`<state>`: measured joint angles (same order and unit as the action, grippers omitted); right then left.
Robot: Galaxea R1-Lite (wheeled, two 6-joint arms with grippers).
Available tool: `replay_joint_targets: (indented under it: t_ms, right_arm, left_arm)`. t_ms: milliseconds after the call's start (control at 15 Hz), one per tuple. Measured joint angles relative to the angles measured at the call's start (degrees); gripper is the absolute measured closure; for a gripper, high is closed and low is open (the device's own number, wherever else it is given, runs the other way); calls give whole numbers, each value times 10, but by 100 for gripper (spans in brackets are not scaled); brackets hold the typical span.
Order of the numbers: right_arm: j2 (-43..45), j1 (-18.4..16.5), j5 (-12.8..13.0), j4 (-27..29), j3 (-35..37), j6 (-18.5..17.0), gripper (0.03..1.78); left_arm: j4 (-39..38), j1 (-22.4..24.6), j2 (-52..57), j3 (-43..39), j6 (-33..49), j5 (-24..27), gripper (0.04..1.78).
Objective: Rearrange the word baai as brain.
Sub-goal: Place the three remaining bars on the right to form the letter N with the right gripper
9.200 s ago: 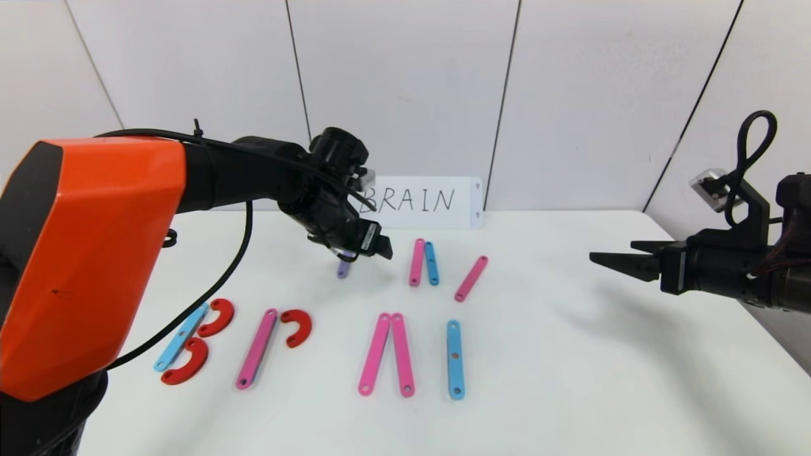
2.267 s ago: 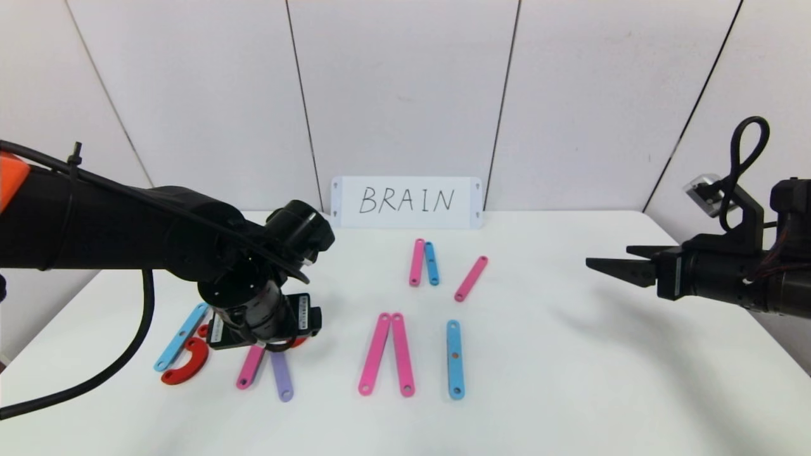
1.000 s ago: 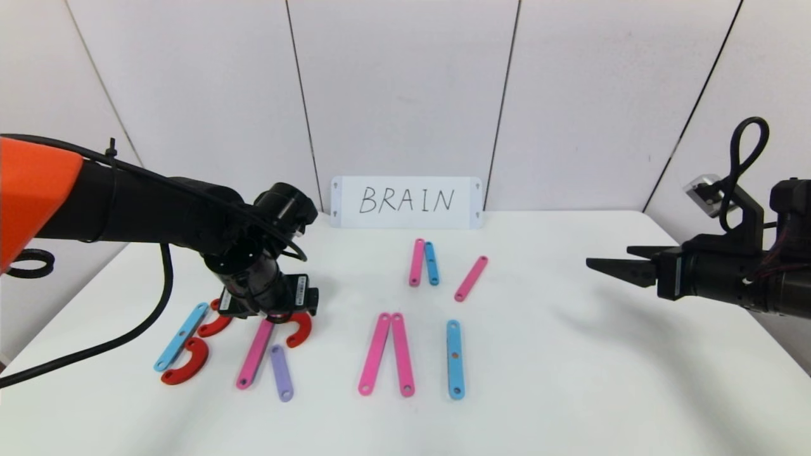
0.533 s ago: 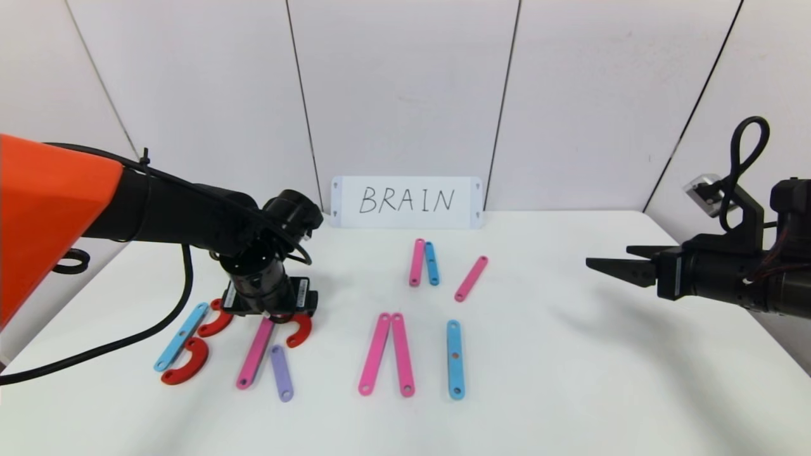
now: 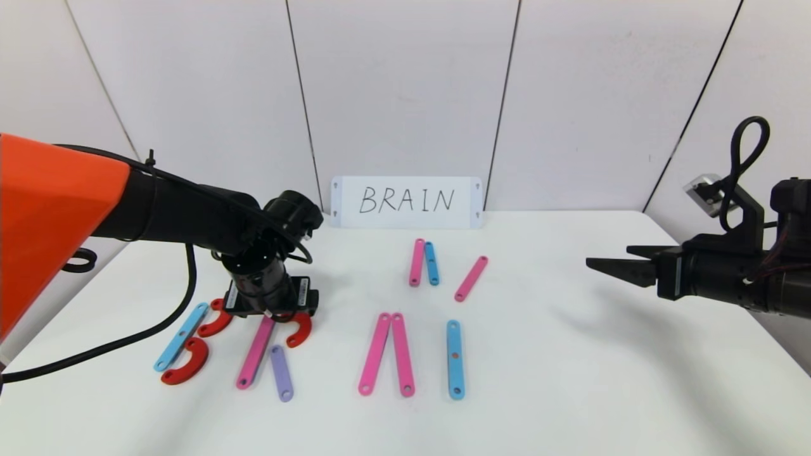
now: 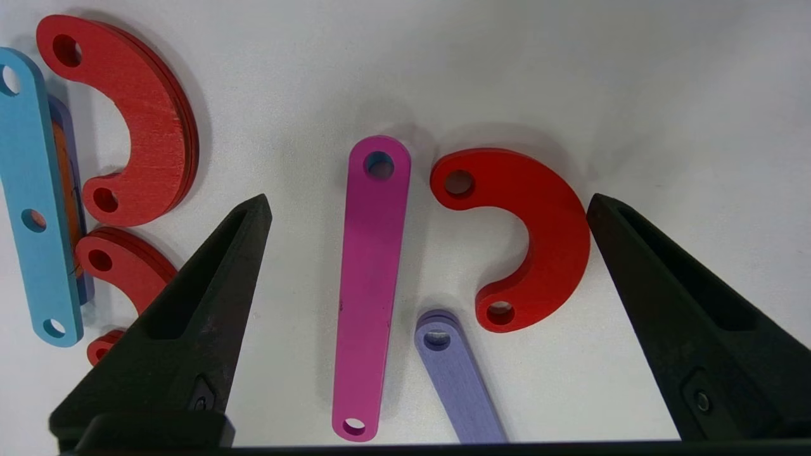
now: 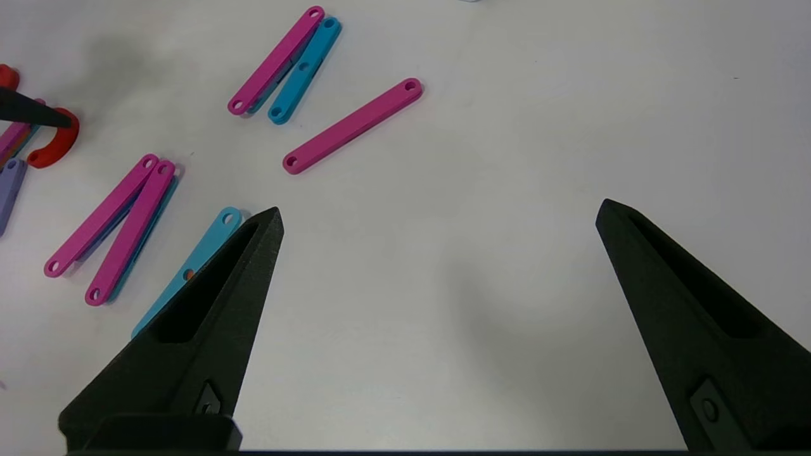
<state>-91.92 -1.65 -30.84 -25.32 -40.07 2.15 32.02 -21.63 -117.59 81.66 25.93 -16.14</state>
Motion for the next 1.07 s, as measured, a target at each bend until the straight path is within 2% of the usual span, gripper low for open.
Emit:
replay_joint_targets:
  t_ms: [1067]
  right_arm:
    - [3,-1,0,0,0,0,8]
  left_arm:
    - [59,-11,12,-4,-1,3,8]
